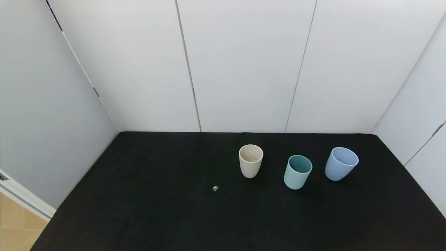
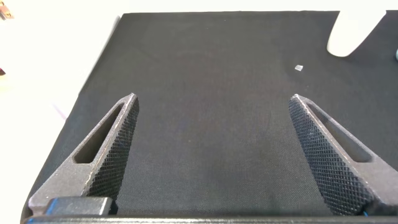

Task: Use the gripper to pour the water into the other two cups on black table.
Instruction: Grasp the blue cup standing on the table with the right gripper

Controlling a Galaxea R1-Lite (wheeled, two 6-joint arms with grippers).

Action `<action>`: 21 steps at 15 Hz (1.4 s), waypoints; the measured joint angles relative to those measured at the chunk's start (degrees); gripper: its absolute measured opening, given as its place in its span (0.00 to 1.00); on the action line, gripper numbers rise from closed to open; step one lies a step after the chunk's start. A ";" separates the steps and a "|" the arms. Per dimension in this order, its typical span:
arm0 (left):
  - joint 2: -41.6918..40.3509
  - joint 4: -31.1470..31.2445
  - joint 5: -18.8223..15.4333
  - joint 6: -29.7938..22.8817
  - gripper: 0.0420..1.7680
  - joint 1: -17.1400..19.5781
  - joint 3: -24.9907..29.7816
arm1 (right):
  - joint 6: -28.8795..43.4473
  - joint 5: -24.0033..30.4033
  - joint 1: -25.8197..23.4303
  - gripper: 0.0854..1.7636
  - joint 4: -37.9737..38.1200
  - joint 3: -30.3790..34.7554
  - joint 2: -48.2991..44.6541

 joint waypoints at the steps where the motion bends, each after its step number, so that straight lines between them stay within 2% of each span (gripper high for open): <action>1: 0.00 0.00 -0.02 -0.02 0.97 -0.02 0.00 | 0.00 0.00 0.16 0.97 -2.17 0.02 2.95; 4: 0.00 0.00 -0.02 0.00 0.97 0.00 0.00 | -0.07 0.06 0.38 0.97 -9.69 0.79 12.15; 10: 0.00 0.00 0.00 -0.02 0.97 -0.02 0.00 | -0.16 0.06 -0.17 0.97 -31.16 6.84 30.54; 21: 0.00 0.00 0.00 0.00 0.97 -0.02 0.00 | -0.46 0.11 -1.05 0.97 -52.20 9.84 54.75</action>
